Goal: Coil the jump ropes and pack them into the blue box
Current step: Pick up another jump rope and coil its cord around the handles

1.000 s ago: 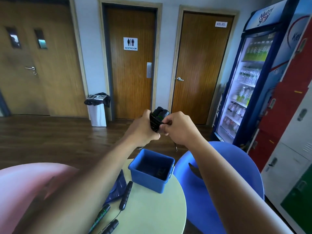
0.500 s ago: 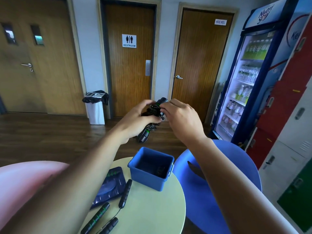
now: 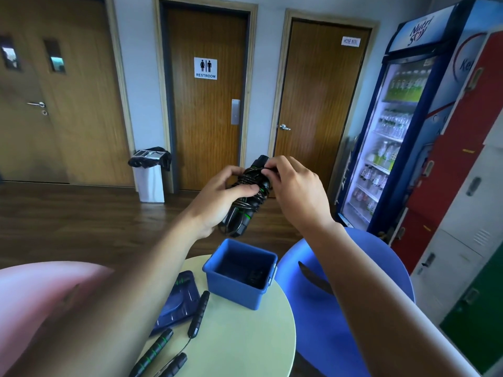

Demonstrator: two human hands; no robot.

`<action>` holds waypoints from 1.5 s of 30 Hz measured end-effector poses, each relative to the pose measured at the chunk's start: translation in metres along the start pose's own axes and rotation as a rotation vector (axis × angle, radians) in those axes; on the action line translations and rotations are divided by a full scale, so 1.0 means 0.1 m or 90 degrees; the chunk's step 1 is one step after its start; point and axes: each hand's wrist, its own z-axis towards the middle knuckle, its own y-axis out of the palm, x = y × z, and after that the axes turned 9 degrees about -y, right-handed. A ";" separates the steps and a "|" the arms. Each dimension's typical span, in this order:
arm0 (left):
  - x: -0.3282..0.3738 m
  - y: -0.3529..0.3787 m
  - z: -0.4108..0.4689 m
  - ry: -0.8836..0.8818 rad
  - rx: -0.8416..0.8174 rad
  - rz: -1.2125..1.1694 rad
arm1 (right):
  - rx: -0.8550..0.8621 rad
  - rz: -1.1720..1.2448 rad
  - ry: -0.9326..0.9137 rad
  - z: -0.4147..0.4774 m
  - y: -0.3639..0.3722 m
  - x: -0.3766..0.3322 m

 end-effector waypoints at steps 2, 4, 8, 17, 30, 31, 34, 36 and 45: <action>-0.03 0.01 -0.02 -0.009 0.005 -0.036 | -0.034 0.050 0.026 0.01 -0.03 0.03; -0.04 0.02 -0.03 -0.014 0.002 -0.073 | -0.063 0.131 0.069 0.05 -0.09 0.05; -0.04 0.04 -0.08 -0.024 -0.014 -0.123 | -0.118 0.350 0.191 0.12 -0.20 0.11; 0.02 -0.04 -0.17 -0.011 -0.075 -0.133 | -0.080 0.464 0.307 0.12 -0.14 0.14; 0.10 0.01 -0.29 0.050 -0.143 -0.246 | -0.197 0.698 0.563 0.12 -0.06 -0.11; 0.10 0.02 -0.30 0.046 -0.151 -0.240 | -0.175 0.722 0.557 0.09 -0.04 -0.13; 0.11 0.04 -0.32 0.032 -0.152 -0.211 | -0.115 0.745 0.548 -0.01 0.01 -0.15; 0.11 0.05 -0.31 0.035 -0.138 -0.183 | -0.095 0.757 0.541 -0.04 0.01 -0.16; 0.08 0.08 -0.18 0.158 0.043 0.158 | -0.051 0.638 0.572 -0.06 -0.09 -0.15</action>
